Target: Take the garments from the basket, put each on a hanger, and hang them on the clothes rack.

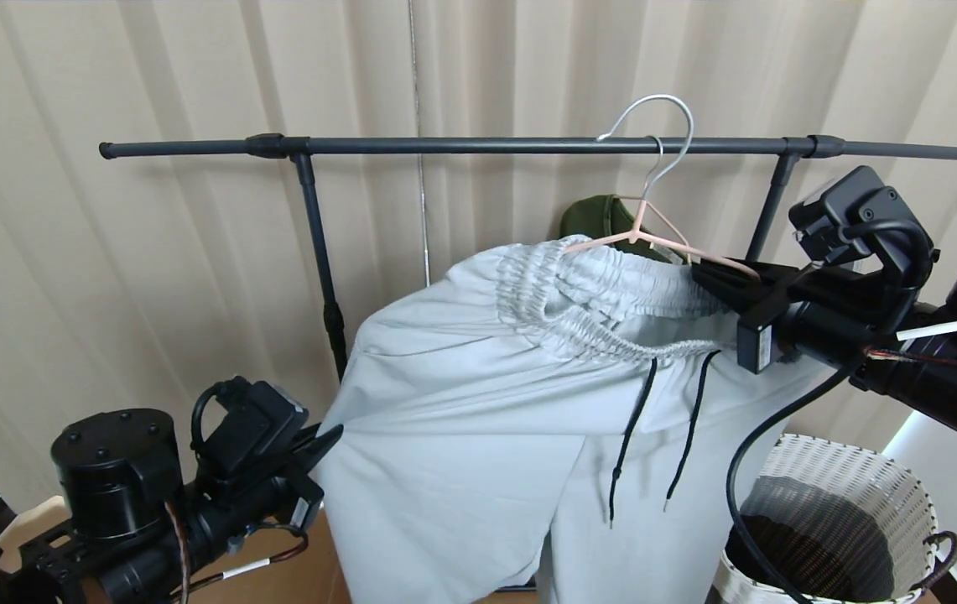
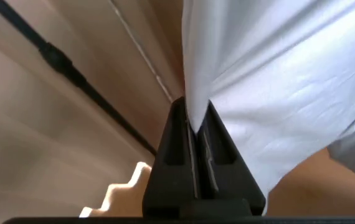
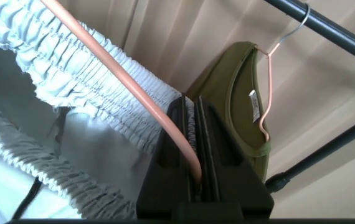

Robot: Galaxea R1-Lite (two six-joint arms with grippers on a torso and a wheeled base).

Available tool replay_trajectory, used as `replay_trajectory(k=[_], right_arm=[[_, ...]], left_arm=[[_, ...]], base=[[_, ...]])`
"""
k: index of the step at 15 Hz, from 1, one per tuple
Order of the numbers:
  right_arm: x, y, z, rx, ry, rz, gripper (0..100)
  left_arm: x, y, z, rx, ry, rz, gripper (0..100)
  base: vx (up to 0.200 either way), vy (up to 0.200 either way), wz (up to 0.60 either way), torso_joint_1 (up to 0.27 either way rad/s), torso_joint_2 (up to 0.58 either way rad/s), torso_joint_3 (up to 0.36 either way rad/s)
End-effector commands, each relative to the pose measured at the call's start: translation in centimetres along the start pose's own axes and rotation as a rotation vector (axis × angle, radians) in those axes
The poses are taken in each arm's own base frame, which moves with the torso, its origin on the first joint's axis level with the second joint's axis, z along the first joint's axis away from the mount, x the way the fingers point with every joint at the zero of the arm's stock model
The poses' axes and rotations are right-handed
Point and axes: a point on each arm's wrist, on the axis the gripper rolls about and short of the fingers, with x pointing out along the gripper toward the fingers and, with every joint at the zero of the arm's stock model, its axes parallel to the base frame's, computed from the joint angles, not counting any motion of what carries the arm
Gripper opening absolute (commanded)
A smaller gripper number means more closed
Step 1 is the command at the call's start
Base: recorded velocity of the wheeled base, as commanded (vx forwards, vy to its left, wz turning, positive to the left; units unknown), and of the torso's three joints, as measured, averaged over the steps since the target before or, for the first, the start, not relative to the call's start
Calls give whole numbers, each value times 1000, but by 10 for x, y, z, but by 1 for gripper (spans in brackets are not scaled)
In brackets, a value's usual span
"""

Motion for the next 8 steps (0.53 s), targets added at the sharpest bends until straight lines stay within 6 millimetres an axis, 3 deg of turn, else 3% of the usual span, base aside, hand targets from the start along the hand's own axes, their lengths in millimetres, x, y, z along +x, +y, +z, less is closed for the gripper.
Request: replay_trajectory(k=[1, 4, 8], right_arm=[[0, -6, -2, 1, 8, -23, 0], [0, -8, -2, 6, 9, -32, 0], [0, -7, -4, 15, 15, -28, 0]], left_arm=[[-9, 12, -14, 6, 50, 60, 0], [-19, 15, -26, 53, 103, 72, 0], [-18, 14, -24, 58, 93, 67, 0]], base=[[0, 0, 0, 0, 0, 0], [0, 0, 0, 0, 0, 0], [0, 0, 0, 0, 0, 0]])
